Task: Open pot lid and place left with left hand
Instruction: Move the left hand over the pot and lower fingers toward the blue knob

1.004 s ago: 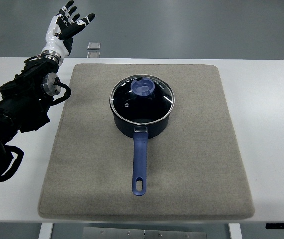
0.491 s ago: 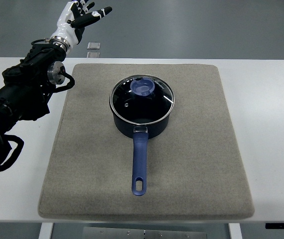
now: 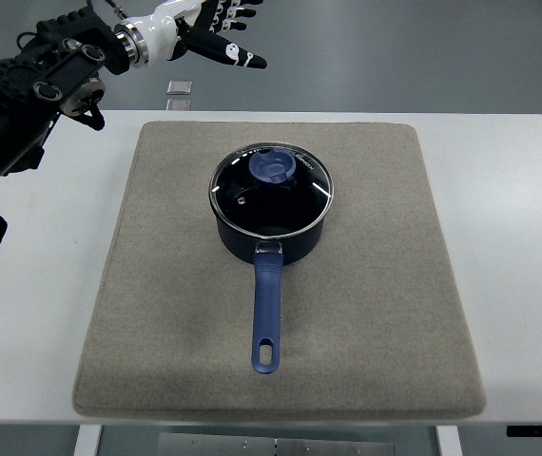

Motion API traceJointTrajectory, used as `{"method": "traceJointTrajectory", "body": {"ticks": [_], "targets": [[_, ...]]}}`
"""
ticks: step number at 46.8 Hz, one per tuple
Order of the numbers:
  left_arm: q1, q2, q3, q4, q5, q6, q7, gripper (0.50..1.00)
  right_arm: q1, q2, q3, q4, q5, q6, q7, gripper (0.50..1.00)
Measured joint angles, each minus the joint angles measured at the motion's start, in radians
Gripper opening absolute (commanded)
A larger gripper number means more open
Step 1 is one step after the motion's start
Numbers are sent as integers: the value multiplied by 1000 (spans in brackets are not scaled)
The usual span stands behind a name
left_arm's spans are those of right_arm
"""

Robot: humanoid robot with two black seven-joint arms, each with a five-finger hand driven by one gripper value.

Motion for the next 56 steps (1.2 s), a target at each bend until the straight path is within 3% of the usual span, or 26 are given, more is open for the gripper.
{"method": "traceJointTrajectory", "body": {"ticks": [11, 23, 36, 46, 56], "targets": [[-73, 70, 1, -162, 343, -14, -30, 966, 0, 0, 0, 0, 0, 0, 0, 917], [-183, 169, 81, -418, 683, -96, -229, 956, 0, 0, 0, 0, 0, 0, 0, 917], [-254, 218, 217, -499, 780, -99, -235, 949, 0, 0, 0, 0, 0, 0, 0, 917], [-281, 243, 257, -562, 937, -36, -235, 949, 0, 0, 0, 0, 0, 0, 0, 917], [-340, 241, 250, -603, 976, -28, -234, 954, 0, 0, 0, 0, 0, 0, 0, 917]]}}
